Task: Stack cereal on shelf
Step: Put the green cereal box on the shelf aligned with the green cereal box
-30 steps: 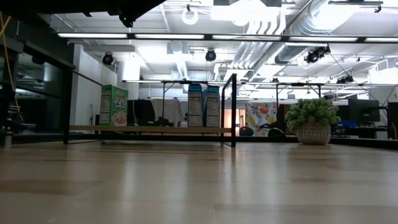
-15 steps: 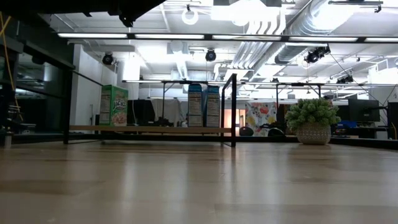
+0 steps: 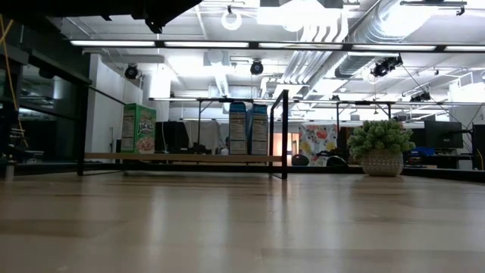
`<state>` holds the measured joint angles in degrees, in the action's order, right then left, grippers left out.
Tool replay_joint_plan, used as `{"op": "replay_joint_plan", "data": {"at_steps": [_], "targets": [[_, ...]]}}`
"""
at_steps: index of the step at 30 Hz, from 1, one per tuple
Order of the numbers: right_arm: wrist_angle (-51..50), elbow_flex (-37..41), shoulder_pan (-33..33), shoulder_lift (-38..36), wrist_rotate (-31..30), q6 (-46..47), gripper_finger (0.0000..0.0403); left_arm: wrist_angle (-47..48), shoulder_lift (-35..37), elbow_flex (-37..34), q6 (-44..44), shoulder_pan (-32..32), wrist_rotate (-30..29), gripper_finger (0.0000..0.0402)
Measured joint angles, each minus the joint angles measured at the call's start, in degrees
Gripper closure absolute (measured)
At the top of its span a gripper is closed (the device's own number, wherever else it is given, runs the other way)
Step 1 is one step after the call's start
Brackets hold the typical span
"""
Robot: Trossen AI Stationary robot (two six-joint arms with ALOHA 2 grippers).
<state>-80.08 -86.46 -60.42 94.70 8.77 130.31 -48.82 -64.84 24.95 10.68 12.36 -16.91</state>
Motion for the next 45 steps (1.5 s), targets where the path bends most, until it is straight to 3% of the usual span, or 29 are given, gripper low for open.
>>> {"op": "replay_joint_plan", "data": {"at_steps": [6, 12, 19, 25, 37, 45], "targets": [[-2.2, 0.0, 0.1, 0.0, -2.7, 3.1, 0.0109, 0.0, 0.0, 0.0, 0.0, 0.0, 0.0, 0.0195], [-3.1, 0.7, 2.0, 0.9, -4.0, 4.6, 0.0042, 0.1, 0.0, 0.0, 0.0, 0.0, 0.0, 0.0195], [-2.1, 3.7, 4.2, 1.3, -3.5, 4.4, 0.0037, 1.2, 0.0, 0.0, 0.0, 0.0, 0.0, 0.0195], [-1.1, 5.1, 2.8, 1.4, -1.2, 4.8, 0.0036, 1.3, 0.0, 0.0, 0.0, 0.0, 0.0, 0.0195], [8.7, 10.7, 2.1, 3.1, -1.7, 4.7, 0.0036, 1.4, 0.0, 0.0, -0.1, 0.0, 0.0, 0.0195], [9.9, 13.2, 2.1, 3.1, -1.6, 4.3, 0.0037, 1.4, 0.0, 0.0, -0.1, 0.0, 0.0, 0.0195]]}}
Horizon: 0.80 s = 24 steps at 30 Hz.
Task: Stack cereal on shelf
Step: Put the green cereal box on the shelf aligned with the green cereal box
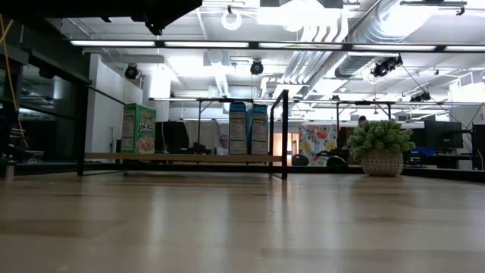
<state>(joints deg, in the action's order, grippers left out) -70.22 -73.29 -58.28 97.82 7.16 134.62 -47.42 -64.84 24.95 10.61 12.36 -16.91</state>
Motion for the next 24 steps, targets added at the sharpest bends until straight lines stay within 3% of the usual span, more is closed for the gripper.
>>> {"op": "replay_joint_plan", "data": {"at_steps": [6, 17, 24], "targets": [[0.2, 0.2, 0.0, 0.0, 1.1, -1.1, 0.0055, 0.0, 0.0, 0.0, 0.0, 0.0, 0.0, 0.0195], [1.7, 0.2, 0.0, -0.9, 3.5, -4.0, 0.0198, 0.0, 0.0, 0.0, 0.0, 0.0, -0.2, 0.0195], [8.9, 0.2, 0.0, -7.8, 3.4, -8.2, 0.0240, 0.0, 0.0, 0.0, 0.1, 0.0, -0.3, 0.0195]]}}
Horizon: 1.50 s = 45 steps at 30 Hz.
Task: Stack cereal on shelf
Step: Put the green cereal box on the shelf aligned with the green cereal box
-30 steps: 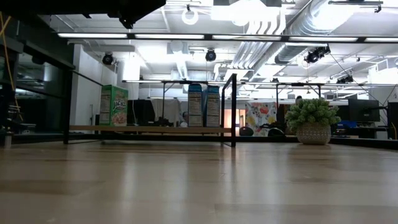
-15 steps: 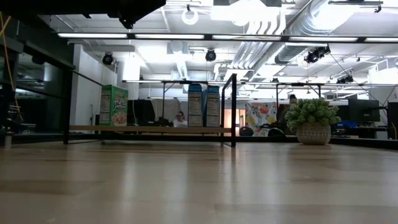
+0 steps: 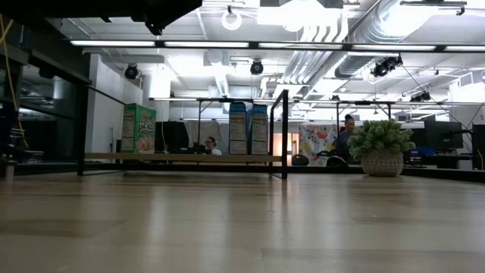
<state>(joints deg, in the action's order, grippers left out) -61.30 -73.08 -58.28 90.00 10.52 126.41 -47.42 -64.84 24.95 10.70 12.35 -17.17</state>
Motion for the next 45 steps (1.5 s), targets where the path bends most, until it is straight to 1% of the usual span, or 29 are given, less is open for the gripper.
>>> {"op": "replay_joint_plan", "data": {"at_steps": [2, 4, 5, 8, 10, 12, 17, 21, 23, 26, 32, 38, 42, 45], "targets": [[5.5, 0.0, 0.0, -2.8, -1.3, -1.8, 0.0241, 0.0, 0.0, 0.0, 0.0, 0.0, 0.0, 0.0195], [11.2, 0.0, -0.1, -5.3, -5.9, -3.7, 0.0240, 0.0, 0.0, 0.0, 0.0, 0.0, 0.0, 0.0195], [13.9, 0.0, 0.0, -6.4, -9.3, -5.1, 0.0239, 0.0, 0.0, 0.0, 0.0, 0.0, 0.0, 0.0195], [20.4, 0.0, 0.9, -9.7, -22.0, -11.1, 0.0239, 0.0, 0.0, 0.0, 0.0, 0.0, 0.0, 0.0195], [22.2, 0.0, 2.0, -11.1, -29.2, -18.1, 0.0238, 0.0, 0.0, 0.0, 0.0, 0.0, 0.0, 0.0195], [22.7, 0.0, 3.8, -12.0, -34.3, -27.7, 0.0238, 0.0, 0.0, 0.0, 0.0, 0.0, 0.0, 0.0195], [22.3, 0.0, 10.0, -12.5, -42.2, -55.1, 0.0238, 0.0, 0.0, 0.0, 0.0, 0.0, 0.0, 0.0195], [22.1, 0.0, 16.2, -12.3, -48.6, -70.8, 0.0238, -0.1, 0.0, 0.0, 0.0, 0.0, 0.0, 0.0195], [21.9, 0.0, 19.6, -12.3, -49.8, -76.3, 0.0238, -0.1, 0.0, 0.0, -0.1, 0.0, 0.0, 0.0195], [21.9, 0.0, 24.4, -12.3, -49.3, -81.8, 0.0238, -0.3, 0.0, 0.0, -0.2, 0.1, 0.3, 0.0195], [22.4, 0.0, 30.1, -12.0, -46.8, -86.8, 0.0238, -0.4, 2.3, 0.0, -1.7, 1.3, 4.6, 0.0195], [25.0, 0.0, 31.7, -9.8, -46.7, -89.9, 0.0238, -0.4, 10.6, 0.0, -3.1, 5.8, 7.8, 0.0195], [30.0, 0.0, 32.4, -6.8, -46.8, -93.8, 0.0238, 2.3, 16.7, 0.0, -3.0, 10.6, 10.6, 0.0195], [34.6, 0.0, 34.0, -4.0, -46.4, -96.8, 0.0238, 5.4, 20.4, 0.0, -3.0, 13.8, 10.6, 0.0195]]}}
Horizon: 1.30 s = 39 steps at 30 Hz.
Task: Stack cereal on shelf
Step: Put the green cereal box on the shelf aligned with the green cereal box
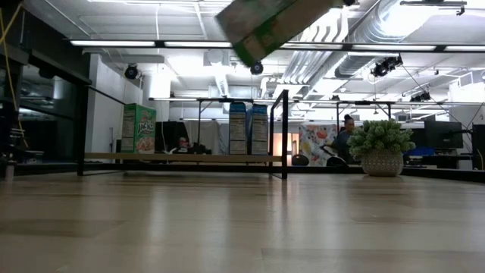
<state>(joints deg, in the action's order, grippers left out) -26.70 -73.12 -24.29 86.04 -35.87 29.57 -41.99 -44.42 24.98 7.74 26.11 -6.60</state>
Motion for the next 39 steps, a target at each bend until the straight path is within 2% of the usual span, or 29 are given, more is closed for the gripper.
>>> {"op": "replay_joint_plan", "data": {"at_steps": [4, 8, 13, 18, 28, 36, 39], "targets": [[8.4, 0.0, 3.9, 3.3, 3.5, -5.6, 0.0238, 6.1, 4.2, 0.0, 2.3, 3.1, -5.2, 0.0195], [15.4, 0.0, 9.0, 4.7, 7.1, -10.6, 0.0238, 11.1, 7.1, 0.0, 3.6, 5.3, -17.7, 0.0195], [17.3, 0.0, 14.9, 5.2, 7.6, -15.4, 0.0238, 12.9, 7.8, 0.0, 4.9, 6.5, -33.5, 0.0195], [16.9, 0.0, 20.0, 6.1, 7.5, -18.1, 0.0238, 15.2, 6.8, -0.1, 4.6, 6.5, -42.0, 0.0195], [17.7, 0.0, 25.3, 13.7, 8.4, -19.4, 0.0238, 15.4, 6.3, -0.1, 3.3, 5.2, -44.2, 0.0195], [16.2, 0.0, 27.6, 15.1, 6.5, -17.5, 0.0238, 18.3, 3.4, -0.1, -2.1, 0.0, -45.3, 0.0195], [16.2, 0.0, 28.0, 15.1, 8.8, -16.6, 0.0238, 18.9, 1.3, -0.1, -3.2, -2.3, -45.1, 0.0195]]}}
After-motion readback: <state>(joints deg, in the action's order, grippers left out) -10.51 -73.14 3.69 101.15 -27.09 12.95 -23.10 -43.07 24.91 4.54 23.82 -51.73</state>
